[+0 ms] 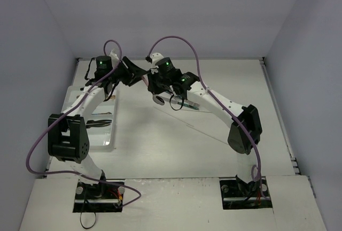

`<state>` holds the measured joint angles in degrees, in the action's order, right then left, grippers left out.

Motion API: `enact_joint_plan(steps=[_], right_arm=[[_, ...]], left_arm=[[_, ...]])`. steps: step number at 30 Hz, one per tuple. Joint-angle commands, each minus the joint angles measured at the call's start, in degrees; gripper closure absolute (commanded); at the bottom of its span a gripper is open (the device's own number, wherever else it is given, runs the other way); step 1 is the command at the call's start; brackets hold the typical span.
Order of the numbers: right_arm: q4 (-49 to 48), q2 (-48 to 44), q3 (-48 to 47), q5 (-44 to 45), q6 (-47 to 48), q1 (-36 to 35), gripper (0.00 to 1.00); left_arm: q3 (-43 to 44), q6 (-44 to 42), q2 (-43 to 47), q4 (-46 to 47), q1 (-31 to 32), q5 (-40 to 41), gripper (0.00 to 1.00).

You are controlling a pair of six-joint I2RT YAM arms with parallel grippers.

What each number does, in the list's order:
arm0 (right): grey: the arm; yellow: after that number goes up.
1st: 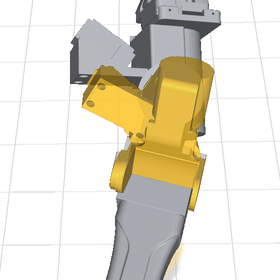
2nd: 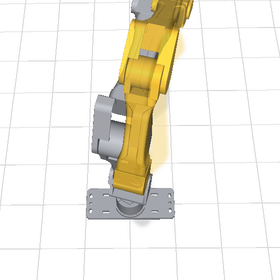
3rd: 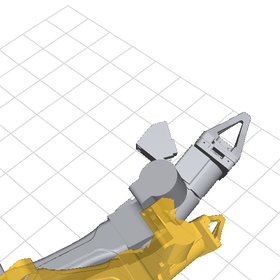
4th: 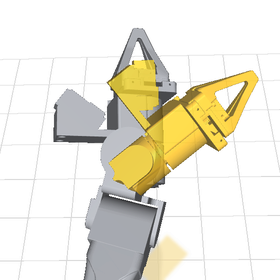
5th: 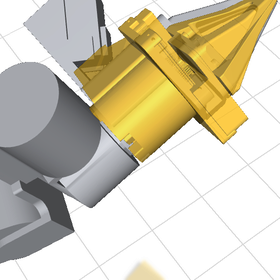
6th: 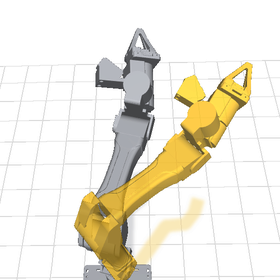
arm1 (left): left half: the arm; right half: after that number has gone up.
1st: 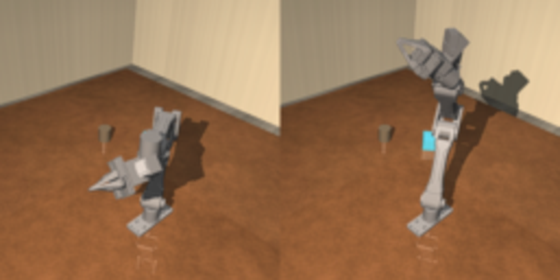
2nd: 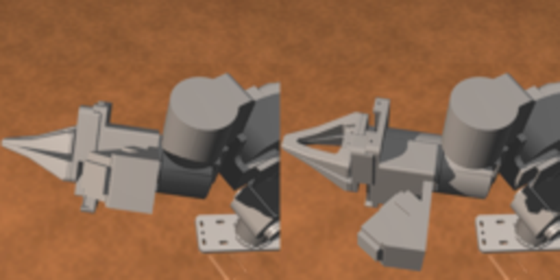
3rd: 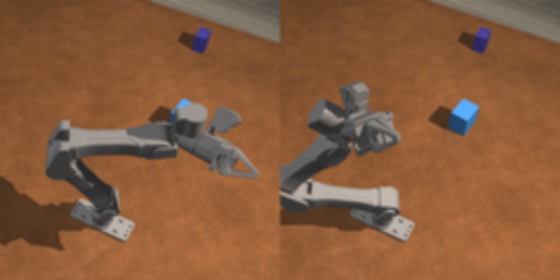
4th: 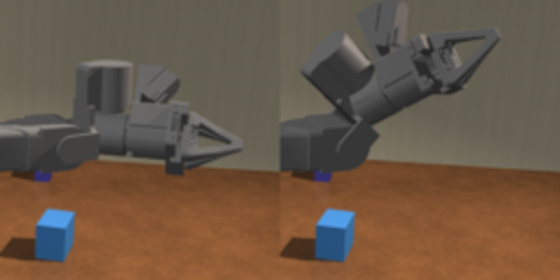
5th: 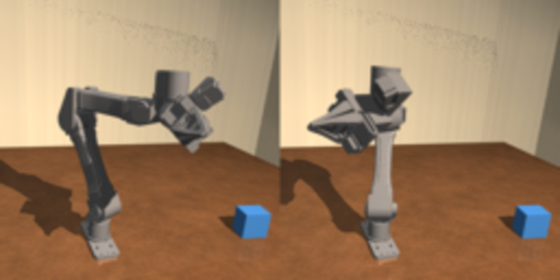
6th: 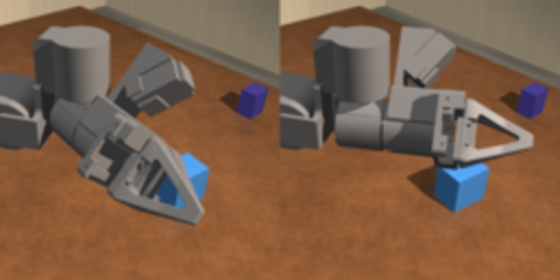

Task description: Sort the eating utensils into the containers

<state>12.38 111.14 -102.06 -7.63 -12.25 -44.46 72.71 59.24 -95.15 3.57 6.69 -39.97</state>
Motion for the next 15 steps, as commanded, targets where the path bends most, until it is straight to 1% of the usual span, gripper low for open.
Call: enact_joint_plan(steps=[1, 5, 6, 7, 9, 10, 12, 13, 14, 15], right_arm=[[-3.59, 0.30, -4.09, -0.95, -0.74, -0.85, 1.00], [-3.68, 0.86, -4.97, -1.27, -1.00, -1.12, 1.00], [-3.62, 0.92, -5.22, -1.47, -1.08, -1.16, 0.95], [-3.53, 0.92, -5.45, -1.70, -1.17, -1.16, 0.87], [-3.59, 0.74, -5.52, -2.13, -1.29, -1.07, 0.58], [-3.59, 0.74, -5.60, -2.29, -1.45, -1.07, 0.48], [-3.42, -0.30, -5.52, -2.21, -1.63, -1.07, 0.33], [-3.42, -0.31, -5.52, -1.95, -1.64, -0.98, 0.28], [-3.42, -1.45, -4.89, -1.21, -1.98, -0.93, 0.22], [-3.42, -2.52, -4.18, -0.55, -2.25, -0.78, 0.19]], left_arm=[[0.31, 2.71, 1.94, 7.35, 0.84, -1.99, 0.70], [-0.58, 3.14, 2.76, 8.45, 0.87, -2.70, 0.97], [-0.78, 2.65, 3.12, 8.47, 0.79, -2.86, 1.00], [-1.02, 1.96, 3.54, 8.47, 0.65, -3.04, 1.00], [-1.95, 0.67, 4.37, 8.26, 0.25, -3.55, 1.00], [-1.96, -0.32, 4.70, 7.61, 0.00, -3.87, 1.00], [-1.70, -6.15, 6.19, 5.43, -1.13, -6.22, 1.00], [-1.70, -9.39, 6.81, 2.58, -1.15, -6.60, 1.00], [1.48, -19.46, 7.67, -4.19, -1.43, -6.72, 1.00], [4.43, -28.13, 8.25, -10.88, -1.64, -6.87, 1.00]])
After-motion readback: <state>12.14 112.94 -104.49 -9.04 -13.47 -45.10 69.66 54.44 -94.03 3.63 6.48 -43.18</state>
